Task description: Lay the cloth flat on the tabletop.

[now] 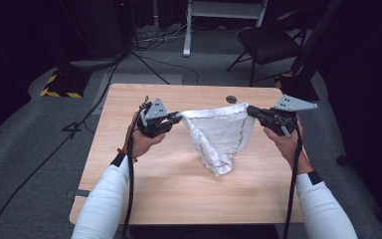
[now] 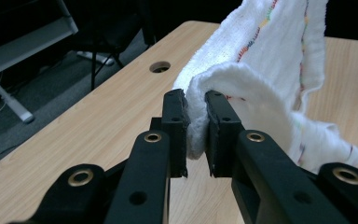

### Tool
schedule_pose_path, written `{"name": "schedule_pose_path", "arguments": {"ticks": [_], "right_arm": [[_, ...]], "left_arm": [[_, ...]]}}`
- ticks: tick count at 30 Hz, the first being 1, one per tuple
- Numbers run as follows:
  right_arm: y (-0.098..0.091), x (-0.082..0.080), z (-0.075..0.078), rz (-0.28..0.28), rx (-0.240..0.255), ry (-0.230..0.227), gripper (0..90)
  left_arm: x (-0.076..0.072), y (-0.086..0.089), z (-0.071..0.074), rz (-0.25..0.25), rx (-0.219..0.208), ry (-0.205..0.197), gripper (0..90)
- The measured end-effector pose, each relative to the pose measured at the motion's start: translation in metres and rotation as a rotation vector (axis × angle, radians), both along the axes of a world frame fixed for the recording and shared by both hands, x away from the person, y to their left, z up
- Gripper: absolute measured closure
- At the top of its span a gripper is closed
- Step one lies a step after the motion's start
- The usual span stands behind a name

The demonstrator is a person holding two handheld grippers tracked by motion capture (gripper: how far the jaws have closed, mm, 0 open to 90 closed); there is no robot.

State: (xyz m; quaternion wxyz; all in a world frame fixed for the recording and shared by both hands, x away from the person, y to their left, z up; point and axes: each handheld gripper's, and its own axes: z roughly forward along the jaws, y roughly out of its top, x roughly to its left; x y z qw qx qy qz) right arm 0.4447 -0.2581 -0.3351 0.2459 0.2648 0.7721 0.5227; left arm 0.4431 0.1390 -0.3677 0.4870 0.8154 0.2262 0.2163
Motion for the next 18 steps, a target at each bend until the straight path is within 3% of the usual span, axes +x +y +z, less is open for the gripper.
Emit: {"name": "schedule_pose_path", "arguments": {"ticks": [3,8,18], "right_arm": [[-0.002,-0.005,0.004,0.006,0.013,-0.011,87.3],[0.001,-0.007,0.006,-0.006,-0.002,-0.018,87.3],[0.005,0.019,-0.014,-0.085,-0.037,0.031,87.2]], "left_arm": [[-0.002,0.002,0.003,-0.002,-0.008,-0.008,79.8],[0.003,0.002,0.001,0.019,0.022,-0.003,78.8],[0.034,0.001,-0.020,0.099,0.060,0.049,79.0]]}}
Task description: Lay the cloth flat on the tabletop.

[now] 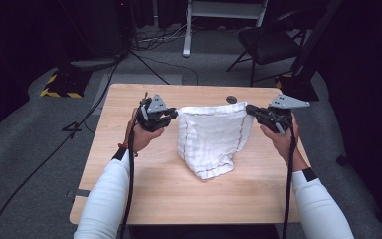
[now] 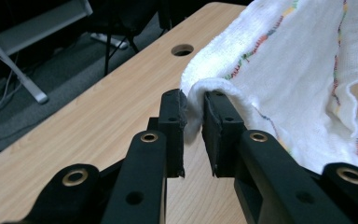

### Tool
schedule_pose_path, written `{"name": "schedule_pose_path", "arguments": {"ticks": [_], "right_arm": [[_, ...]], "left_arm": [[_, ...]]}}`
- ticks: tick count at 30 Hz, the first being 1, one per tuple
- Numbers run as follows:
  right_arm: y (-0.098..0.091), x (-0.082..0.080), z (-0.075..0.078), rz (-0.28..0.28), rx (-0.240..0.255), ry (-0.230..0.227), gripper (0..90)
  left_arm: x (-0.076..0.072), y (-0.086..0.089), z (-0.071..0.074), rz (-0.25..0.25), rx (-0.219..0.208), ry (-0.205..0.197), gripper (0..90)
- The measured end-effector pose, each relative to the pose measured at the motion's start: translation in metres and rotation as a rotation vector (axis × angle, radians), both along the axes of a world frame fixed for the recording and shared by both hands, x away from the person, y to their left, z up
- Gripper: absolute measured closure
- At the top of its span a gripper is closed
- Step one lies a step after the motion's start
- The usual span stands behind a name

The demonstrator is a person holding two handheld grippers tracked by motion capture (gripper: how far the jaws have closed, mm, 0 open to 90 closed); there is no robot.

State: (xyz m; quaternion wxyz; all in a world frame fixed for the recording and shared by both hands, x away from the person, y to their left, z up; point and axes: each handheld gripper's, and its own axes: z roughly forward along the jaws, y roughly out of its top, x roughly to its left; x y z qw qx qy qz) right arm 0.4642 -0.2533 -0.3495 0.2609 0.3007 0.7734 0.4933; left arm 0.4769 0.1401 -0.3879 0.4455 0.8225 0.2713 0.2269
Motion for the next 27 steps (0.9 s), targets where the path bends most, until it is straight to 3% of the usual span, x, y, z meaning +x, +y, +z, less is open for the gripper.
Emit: {"name": "schedule_pose_path", "arguments": {"ticks": [3,7,11,17,18,21,27], "right_arm": [[-0.001,0.012,-0.010,-0.025,-0.007,0.026,87.2],[0.004,0.032,-0.030,-0.072,-0.065,0.069,86.8],[0.006,0.049,-0.049,-0.130,-0.103,0.122,81.6],[-0.001,0.062,-0.077,-0.216,-0.181,0.204,67.3],[-0.003,0.062,-0.081,-0.211,-0.175,0.230,66.2],[-0.006,0.055,-0.088,-0.182,-0.190,0.245,62.8],[-0.011,0.022,-0.098,-0.059,-0.173,0.265,57.6]], "left_arm": [[0.011,0.000,-0.011,0.028,0.002,0.034,79.9],[0.020,-0.004,-0.025,0.043,0.012,0.070,80.9],[0.022,-0.014,-0.038,0.023,0.011,0.101,77.1],[0.013,-0.036,-0.056,-0.053,0.062,0.142,70.7],[0.011,-0.040,-0.058,-0.066,0.077,0.149,70.1],[0.002,-0.049,-0.064,-0.104,0.111,0.163,66.9],[-0.018,-0.060,-0.074,-0.175,0.176,0.189,60.9]]}}
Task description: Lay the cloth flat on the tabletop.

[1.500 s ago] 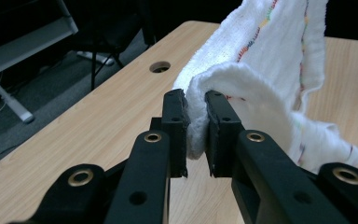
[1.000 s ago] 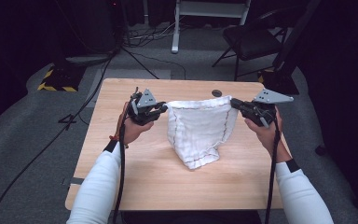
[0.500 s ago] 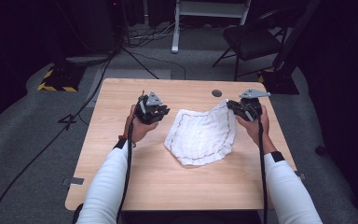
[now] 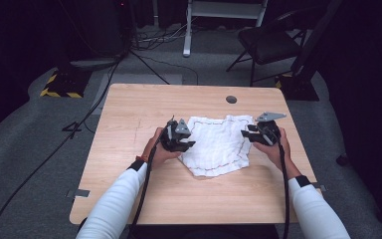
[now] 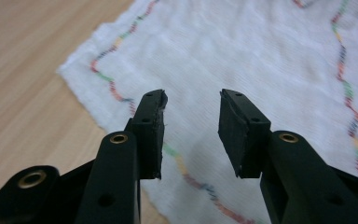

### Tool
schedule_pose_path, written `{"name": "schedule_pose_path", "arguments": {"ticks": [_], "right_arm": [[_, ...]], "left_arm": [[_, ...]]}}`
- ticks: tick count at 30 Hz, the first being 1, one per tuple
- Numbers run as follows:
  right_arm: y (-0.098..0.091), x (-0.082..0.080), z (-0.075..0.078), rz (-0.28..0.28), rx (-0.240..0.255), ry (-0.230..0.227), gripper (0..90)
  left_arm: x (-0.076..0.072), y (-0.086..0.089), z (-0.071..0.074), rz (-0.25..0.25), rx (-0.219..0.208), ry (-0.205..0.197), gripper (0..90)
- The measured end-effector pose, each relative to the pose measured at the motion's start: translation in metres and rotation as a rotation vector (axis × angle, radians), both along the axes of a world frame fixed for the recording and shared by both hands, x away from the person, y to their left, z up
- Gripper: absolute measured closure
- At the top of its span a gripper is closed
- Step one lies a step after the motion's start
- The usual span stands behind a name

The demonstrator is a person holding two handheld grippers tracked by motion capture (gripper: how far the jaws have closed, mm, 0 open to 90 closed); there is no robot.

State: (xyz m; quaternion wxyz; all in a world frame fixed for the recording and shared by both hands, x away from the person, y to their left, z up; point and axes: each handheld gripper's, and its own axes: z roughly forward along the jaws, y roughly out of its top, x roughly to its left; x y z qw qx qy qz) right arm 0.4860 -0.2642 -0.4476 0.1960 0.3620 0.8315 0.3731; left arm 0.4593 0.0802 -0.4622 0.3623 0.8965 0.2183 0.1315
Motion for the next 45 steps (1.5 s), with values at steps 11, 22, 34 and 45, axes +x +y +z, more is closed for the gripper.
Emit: {"name": "schedule_pose_path", "arguments": {"ticks": [11,22,34,45], "right_arm": [[0.000,-0.048,-0.023,0.124,-0.090,0.059,47.9],[-0.014,-0.063,-0.039,0.123,-0.138,0.088,47.1],[-0.034,-0.087,-0.036,0.080,-0.184,0.091,40.4],[-0.042,-0.089,-0.035,0.023,-0.215,0.077,39.7]], "left_arm": [[-0.008,0.010,-0.016,0.009,0.057,0.054,62.2],[-0.014,0.015,-0.026,0.018,0.049,0.097,62.9],[-0.045,0.018,-0.022,0.028,0.061,0.092,57.9],[-0.067,0.029,-0.014,-0.079,0.010,0.118,50.4]]}}
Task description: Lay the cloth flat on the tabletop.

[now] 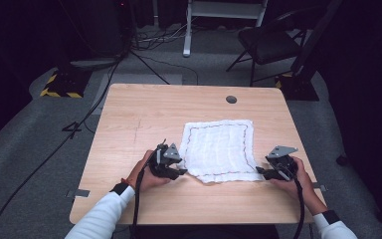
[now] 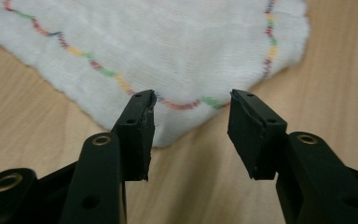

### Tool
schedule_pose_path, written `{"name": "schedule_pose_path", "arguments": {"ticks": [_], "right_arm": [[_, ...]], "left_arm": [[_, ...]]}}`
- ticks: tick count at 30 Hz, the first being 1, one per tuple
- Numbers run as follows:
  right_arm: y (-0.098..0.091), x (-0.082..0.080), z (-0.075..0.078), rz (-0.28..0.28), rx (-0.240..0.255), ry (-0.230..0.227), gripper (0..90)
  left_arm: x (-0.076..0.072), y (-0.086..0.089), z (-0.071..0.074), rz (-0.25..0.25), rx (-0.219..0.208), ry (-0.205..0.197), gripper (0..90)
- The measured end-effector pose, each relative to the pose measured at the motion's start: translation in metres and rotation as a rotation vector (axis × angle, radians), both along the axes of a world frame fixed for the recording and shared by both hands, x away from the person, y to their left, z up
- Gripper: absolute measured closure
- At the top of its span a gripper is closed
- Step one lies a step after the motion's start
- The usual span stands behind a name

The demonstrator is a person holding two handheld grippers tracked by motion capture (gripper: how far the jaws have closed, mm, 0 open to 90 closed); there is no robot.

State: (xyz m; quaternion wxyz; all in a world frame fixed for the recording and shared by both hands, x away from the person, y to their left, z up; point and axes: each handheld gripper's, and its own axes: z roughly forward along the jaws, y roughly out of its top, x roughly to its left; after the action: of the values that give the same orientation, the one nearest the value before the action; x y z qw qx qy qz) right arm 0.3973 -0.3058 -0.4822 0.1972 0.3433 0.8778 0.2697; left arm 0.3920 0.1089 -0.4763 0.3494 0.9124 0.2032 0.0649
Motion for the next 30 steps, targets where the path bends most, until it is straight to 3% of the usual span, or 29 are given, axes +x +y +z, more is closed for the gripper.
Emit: {"name": "schedule_pose_path", "arguments": {"ticks": [2,7,12,18,20,26,30], "right_arm": [[0.000,0.000,0.000,0.000,-0.003,0.000,39.9],[0.000,0.000,-0.001,0.009,0.025,-0.001,41.0],[0.001,-0.002,0.002,0.036,0.068,-0.021,40.6],[0.008,-0.006,0.005,0.092,0.096,-0.035,40.4],[0.011,-0.007,0.005,0.106,0.109,-0.033,40.4],[0.021,-0.008,0.002,0.150,0.091,-0.023,40.4],[0.020,-0.004,-0.002,0.136,0.085,-0.012,41.0]], "left_arm": [[-0.002,-0.002,-0.002,-0.027,0.011,-0.002,50.3],[0.002,-0.013,-0.010,-0.039,0.061,-0.016,52.5],[0.005,-0.020,-0.009,-0.047,0.043,-0.021,56.2],[0.008,-0.029,-0.011,-0.067,0.039,-0.030,51.1],[0.009,-0.031,-0.010,-0.080,0.045,-0.042,55.5],[0.013,-0.041,-0.006,-0.099,0.053,-0.085,79.7],[0.026,-0.044,0.004,-0.095,-0.005,-0.077,82.1]]}}
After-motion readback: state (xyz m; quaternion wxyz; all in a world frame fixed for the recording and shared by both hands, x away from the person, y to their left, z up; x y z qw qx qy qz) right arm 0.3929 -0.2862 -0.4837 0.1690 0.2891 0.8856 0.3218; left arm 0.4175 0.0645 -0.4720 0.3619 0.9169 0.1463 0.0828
